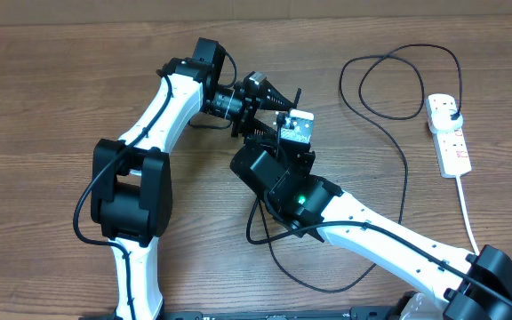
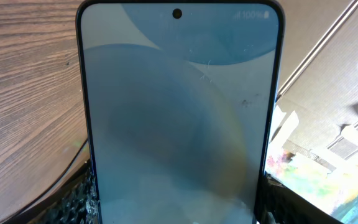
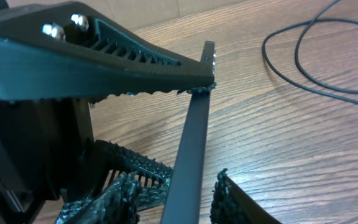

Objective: Plug charger to phone and switch on socket

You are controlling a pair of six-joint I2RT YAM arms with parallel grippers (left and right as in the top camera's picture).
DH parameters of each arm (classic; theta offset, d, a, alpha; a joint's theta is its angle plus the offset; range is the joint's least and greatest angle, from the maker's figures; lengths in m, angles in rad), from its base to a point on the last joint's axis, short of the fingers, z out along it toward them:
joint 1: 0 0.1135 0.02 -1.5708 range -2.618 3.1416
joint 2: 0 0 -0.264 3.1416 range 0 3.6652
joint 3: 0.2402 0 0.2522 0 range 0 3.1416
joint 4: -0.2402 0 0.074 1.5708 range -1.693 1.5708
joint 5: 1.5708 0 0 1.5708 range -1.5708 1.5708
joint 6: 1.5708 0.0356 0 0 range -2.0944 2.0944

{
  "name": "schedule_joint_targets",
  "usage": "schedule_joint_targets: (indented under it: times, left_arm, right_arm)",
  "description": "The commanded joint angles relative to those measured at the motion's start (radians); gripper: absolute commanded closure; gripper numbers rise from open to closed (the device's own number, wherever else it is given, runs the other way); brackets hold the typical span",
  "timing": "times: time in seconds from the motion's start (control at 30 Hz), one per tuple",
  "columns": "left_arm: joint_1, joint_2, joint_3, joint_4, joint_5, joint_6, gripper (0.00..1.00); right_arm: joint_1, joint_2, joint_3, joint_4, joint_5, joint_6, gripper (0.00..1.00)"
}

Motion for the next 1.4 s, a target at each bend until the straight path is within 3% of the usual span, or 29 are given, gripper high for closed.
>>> schedule_joint_targets:
  times: [0.0,0.5,0.93,1.13,1.37]
  left_arm:
    - [0.002,0.002,0.03,0.003,0.048,0.005,0.25]
    - [0.002,0.002,0.03,0.004,0.047,0.005,0.24]
    - [0.002,0.002,0.03,0.003,0.048,0.005,0.0]
    - [0.023,0.002,0.03,0.012,0.048,0.008,0.0]
    - [0.133,0.002,0.03,-0.048,0.143,0.168,0.0]
  right_arm:
    - [0.003,0.005,0.027,0.003,0.029,-0.006,0.62]
    - [0.003,0.005,0.027,-0.002,0.003,-0.006,0.83]
    - [0.003,0.005,0.027,-0.001,-0.009,-0.006,0.93]
    - [0.003,0.004,0.027,-0.019,-0.004,-0.006,0.93]
    - [-0.007,-0.026,0.029,-0.059,-0.002,-0.002,0.94]
